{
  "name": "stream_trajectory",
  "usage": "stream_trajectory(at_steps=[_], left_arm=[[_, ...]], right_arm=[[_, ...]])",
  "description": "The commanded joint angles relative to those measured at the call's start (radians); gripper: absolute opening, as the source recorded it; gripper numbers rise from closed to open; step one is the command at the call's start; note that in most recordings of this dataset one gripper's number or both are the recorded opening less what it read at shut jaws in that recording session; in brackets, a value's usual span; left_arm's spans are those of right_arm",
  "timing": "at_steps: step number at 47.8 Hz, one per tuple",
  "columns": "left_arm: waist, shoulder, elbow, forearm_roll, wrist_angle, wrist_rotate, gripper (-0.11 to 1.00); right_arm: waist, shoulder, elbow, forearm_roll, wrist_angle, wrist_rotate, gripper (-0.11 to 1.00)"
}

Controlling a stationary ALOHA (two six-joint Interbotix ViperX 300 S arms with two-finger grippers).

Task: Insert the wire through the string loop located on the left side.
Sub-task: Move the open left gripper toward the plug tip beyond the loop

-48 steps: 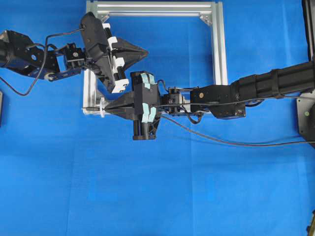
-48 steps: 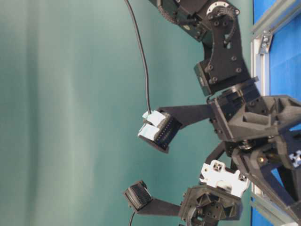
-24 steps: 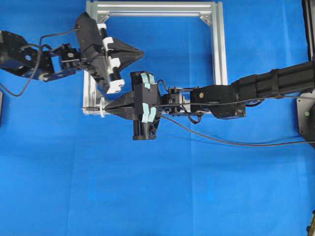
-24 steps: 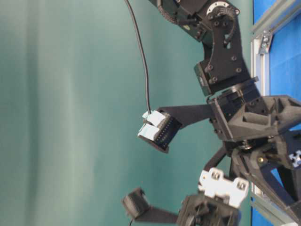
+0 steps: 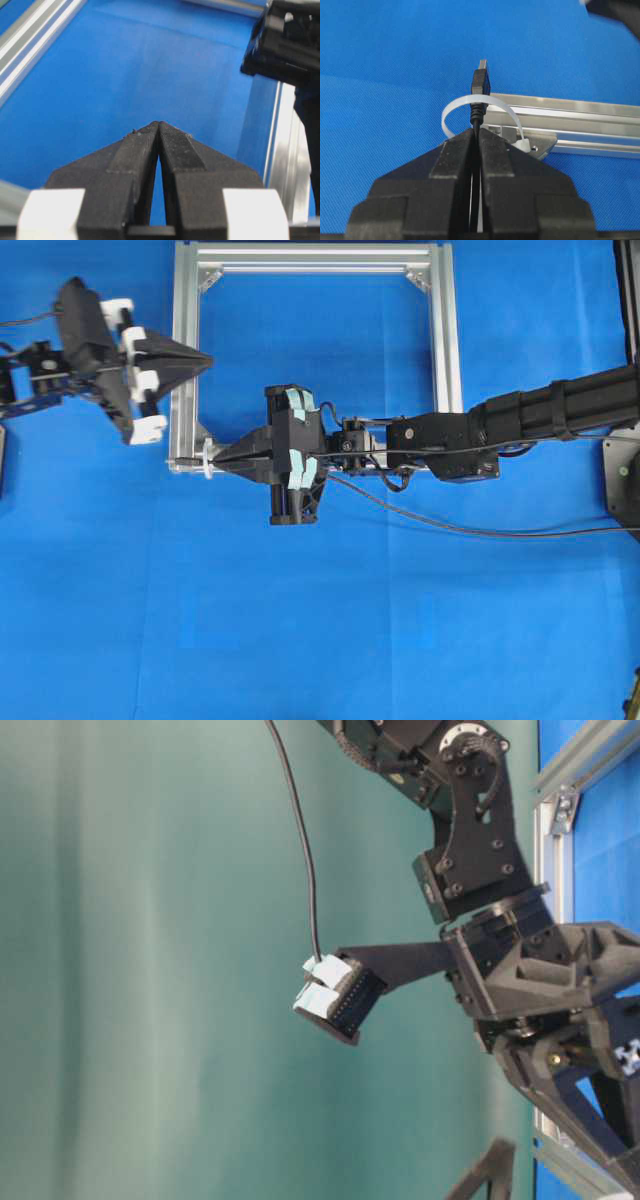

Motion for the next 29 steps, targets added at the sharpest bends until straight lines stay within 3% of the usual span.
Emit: stream_trajectory(at_steps=[1,18,29], left_arm=[[0.011,-0.058,0.031,0.002,-0.011,0.0,0.0],[0.008,-0.092,0.052,0.002,-0.011,-0.003,0.0],[-0.112,-0.106,0.067,0.002,-0.011,-0.005,0.0]], right_arm=[[-0.003,-0.023,-0.012,-0.002,-0.008,0.002,0.0],[-0.003,-0.023,-0.012,0.0,-0.008,0.002,0.0],[-0.003,-0.021,-0.012,0.0,-0.006,0.002,0.0]])
